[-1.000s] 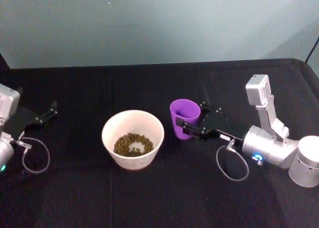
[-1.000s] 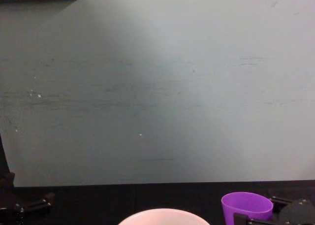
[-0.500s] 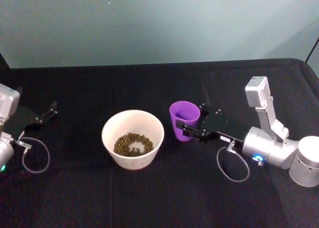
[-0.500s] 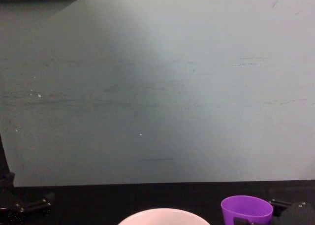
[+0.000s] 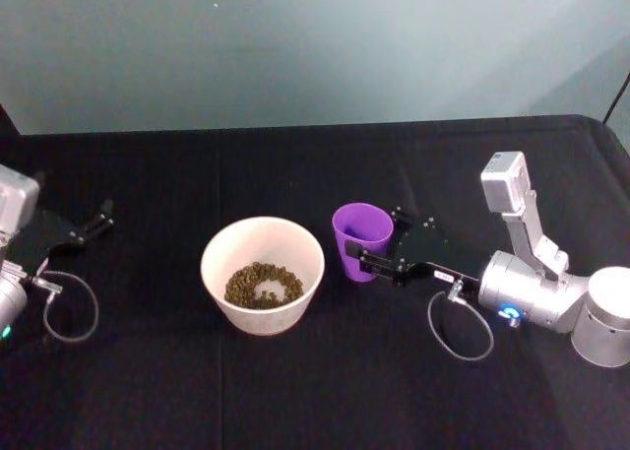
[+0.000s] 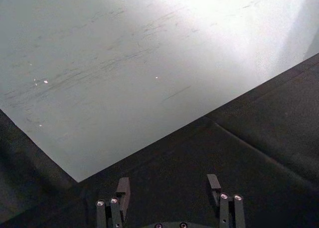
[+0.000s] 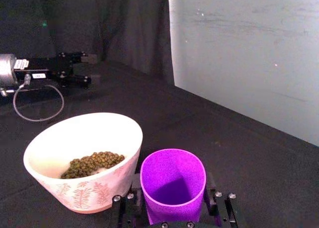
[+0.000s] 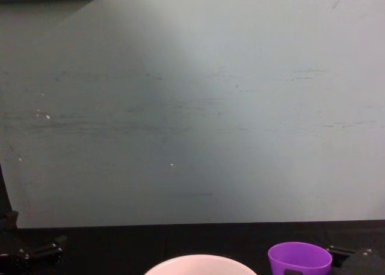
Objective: Pick up the cup and pour the mung beans from the cup into the bowl.
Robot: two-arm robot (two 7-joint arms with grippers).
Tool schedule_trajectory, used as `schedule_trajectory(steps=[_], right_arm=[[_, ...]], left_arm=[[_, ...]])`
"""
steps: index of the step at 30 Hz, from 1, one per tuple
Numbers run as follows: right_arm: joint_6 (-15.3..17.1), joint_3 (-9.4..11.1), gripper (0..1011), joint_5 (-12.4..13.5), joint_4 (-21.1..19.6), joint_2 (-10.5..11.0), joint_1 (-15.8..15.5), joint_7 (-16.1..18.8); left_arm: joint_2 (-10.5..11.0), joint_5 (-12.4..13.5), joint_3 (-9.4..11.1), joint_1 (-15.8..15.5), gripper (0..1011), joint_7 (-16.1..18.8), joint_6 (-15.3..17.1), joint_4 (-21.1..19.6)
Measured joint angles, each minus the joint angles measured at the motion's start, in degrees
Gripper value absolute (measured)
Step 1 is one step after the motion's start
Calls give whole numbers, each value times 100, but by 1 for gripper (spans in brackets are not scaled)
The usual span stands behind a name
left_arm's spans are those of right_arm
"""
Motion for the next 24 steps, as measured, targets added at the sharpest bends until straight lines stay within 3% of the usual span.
schedule_trajectory(steps=[8, 19, 24], right_arm=[[9, -1, 723, 0, -6, 1, 0, -4], [0, 3, 984, 1, -10, -1, -5, -8], [-3, 6, 1000, 1, -10, -1, -7, -10]], left_arm=[[0, 0, 0, 0, 1000, 0, 0, 0], [0, 0, 0, 0, 1000, 0, 0, 0], [0, 0, 0, 0, 1000, 0, 0, 0]])
